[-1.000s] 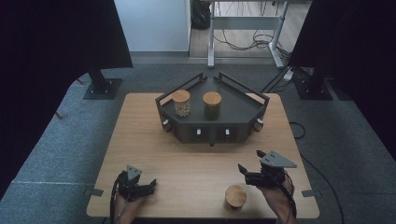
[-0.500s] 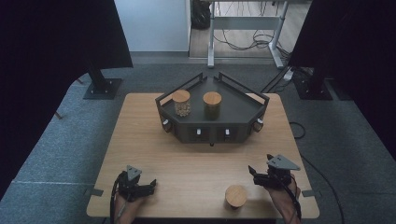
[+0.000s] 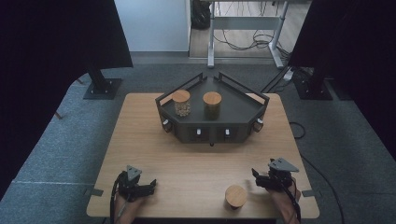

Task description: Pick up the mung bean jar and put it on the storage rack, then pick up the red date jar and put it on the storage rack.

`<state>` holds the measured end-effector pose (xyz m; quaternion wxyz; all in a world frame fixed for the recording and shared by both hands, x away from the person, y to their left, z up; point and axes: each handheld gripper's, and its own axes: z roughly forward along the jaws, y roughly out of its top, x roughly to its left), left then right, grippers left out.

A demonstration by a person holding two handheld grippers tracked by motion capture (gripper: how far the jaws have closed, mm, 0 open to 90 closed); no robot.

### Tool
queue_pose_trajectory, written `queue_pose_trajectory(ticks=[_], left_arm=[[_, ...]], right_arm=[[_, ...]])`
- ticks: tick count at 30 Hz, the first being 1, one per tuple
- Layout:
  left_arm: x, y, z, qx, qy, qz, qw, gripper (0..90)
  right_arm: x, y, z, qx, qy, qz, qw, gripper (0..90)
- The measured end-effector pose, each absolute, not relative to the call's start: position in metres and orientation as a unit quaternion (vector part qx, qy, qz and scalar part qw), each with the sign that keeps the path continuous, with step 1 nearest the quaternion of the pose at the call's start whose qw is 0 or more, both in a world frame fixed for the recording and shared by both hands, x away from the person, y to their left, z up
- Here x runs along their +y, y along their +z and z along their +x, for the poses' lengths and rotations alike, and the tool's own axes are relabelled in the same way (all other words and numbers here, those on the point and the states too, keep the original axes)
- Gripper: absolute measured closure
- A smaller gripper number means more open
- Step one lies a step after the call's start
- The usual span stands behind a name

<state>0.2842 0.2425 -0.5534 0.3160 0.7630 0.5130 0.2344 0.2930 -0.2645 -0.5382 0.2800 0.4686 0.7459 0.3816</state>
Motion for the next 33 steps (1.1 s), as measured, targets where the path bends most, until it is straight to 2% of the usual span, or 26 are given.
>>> queue_pose_trajectory(ticks=[15, 33], left_arm=[[0.242, -0.553, 0.284, 0.513, 0.235, 0.763, 0.316, 7.0], [0.242, -0.553, 0.283, 0.513, 0.234, 0.763, 0.316, 7.0]], right_arm=[[-0.270, -0.549, 0.287, 0.743, 0.374, 0.482, 0.277, 12.6], [-0.251, -0.516, 0.261, 0.734, 0.415, 0.454, 0.289, 11.1]])
